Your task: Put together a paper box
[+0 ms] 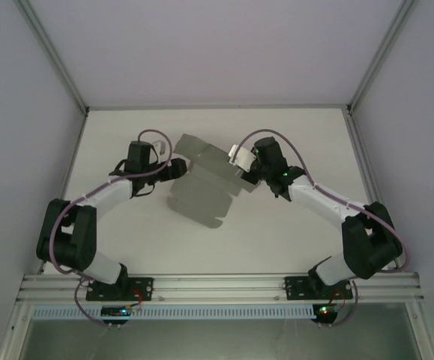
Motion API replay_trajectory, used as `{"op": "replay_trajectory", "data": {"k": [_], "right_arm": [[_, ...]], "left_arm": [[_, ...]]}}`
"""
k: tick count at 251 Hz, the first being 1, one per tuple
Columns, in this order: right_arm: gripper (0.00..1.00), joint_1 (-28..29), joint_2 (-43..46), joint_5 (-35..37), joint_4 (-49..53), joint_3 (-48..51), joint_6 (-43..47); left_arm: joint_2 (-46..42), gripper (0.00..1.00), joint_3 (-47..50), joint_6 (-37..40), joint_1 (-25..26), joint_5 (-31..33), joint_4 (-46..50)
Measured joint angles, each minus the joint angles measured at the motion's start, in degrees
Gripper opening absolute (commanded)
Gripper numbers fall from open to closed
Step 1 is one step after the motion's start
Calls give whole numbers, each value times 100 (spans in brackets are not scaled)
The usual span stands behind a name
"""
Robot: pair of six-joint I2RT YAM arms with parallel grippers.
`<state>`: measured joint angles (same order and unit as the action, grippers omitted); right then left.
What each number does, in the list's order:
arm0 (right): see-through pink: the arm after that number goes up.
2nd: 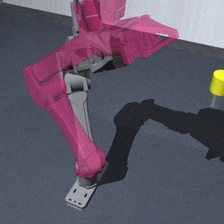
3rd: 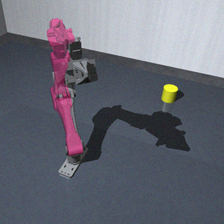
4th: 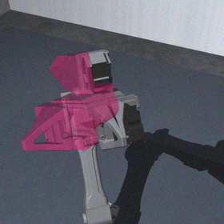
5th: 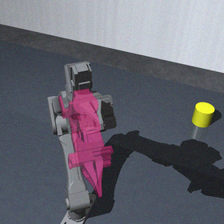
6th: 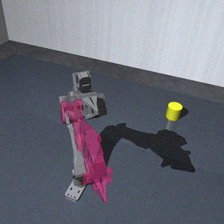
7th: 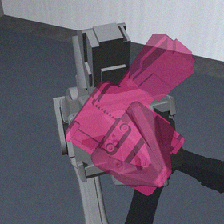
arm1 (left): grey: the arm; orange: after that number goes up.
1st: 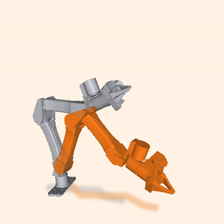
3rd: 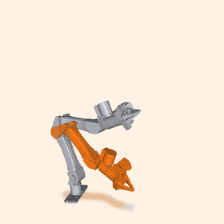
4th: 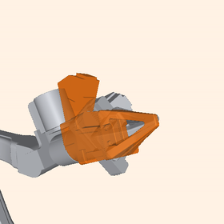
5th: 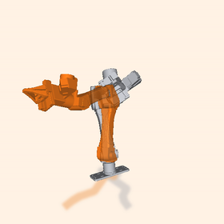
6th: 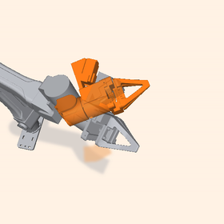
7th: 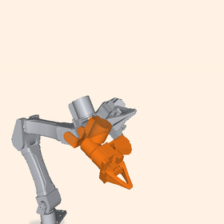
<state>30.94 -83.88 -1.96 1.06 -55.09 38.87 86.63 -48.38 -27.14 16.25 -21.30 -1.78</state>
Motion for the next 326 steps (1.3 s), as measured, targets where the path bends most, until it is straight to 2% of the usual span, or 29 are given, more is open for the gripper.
{"op": "replay_trajectory", "data": {"k": [50, 94, 130, 164, 176, 219, 224, 249, 268, 290, 326], "right_arm": [[0, -2, 0, -214, 4, 0, -109], [0, -20, 0, -459, 2, 2, -240], [0, -98, 28, -636, 0, 22, -363], [0, -131, 105, -706, 2, 59, -402], [0, -136, 114, -710, 0, 61, -402], [0, -136, 118, -730, 4, 70, -420], [0, -136, 118, -728, 2, 74, -420], [0, -127, 120, -649, 7, 85, -417], [0, -101, 120, -505, -2, 85, -363], [0, -31, 120, -195, -4, 85, -195], [0, 186, 13, 426, -48, 39, 308]], "left_arm": [[398, 69, 50, -57, 42, -754, -691], [619, 51, 254, -306, 37, -1276, -1373], [645, 22, 372, -457, 37, -1578, -1794], [645, 4, 376, -507, 37, -1620, -1899], [645, 0, 378, -527, 37, -1620, -1908], [638, 0, 382, -492, 68, -1484, -1880], [638, 6, 382, -479, 81, -1464, -1867], [610, 55, 382, -367, 127, -1344, -1729], [525, 69, 389, -299, 144, -1200, -1541], [308, 99, 409, -170, 144, -973, -1217], [-297, 100, 463, 31, 144, -549, -636]]}}
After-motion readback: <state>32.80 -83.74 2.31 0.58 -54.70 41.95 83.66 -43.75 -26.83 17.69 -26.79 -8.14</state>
